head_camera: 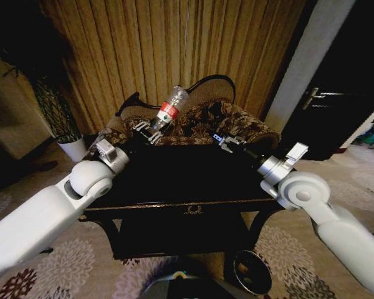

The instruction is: Move to the front of the table and place the trash on the table into the trash bin.

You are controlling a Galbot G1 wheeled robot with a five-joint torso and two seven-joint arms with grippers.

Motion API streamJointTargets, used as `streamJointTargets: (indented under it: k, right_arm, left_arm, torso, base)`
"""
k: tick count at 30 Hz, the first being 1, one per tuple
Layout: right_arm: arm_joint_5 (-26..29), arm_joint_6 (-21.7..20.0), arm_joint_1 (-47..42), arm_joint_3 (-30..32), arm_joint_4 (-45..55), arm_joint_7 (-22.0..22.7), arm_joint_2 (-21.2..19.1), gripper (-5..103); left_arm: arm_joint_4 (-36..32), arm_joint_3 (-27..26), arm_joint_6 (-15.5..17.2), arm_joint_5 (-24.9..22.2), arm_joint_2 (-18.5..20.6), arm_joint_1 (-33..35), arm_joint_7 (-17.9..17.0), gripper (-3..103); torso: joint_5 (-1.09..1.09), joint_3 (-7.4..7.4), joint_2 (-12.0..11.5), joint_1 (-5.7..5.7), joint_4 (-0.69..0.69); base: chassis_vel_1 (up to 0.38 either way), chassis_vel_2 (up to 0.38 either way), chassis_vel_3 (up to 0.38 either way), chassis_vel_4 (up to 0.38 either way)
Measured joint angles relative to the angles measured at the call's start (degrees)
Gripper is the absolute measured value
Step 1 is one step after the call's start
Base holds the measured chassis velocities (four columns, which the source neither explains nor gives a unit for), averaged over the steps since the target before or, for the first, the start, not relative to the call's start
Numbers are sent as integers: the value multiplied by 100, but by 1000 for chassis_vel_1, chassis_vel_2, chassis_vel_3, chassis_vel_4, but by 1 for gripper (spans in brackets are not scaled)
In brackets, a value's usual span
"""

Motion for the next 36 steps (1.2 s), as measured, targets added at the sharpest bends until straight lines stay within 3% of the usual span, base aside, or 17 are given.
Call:
streamJointTargets:
  k: [18,36]
  right_arm:
    - [258,-185,558,-243,-218,-193,237,100]
    - [244,-262,824,-431,-228,-221,357,100]
  left_arm:
    - [-239,1205,279,-126,-365,-842,-294,33]
    - [-331,1555,284,-131,-374,-949,-275,33]
  torso:
    - [0,0,0,0,-2]
    - [-1,0,1,0,-1]
  base:
    - [0,0,0,0]
    - [0,0,0,0]
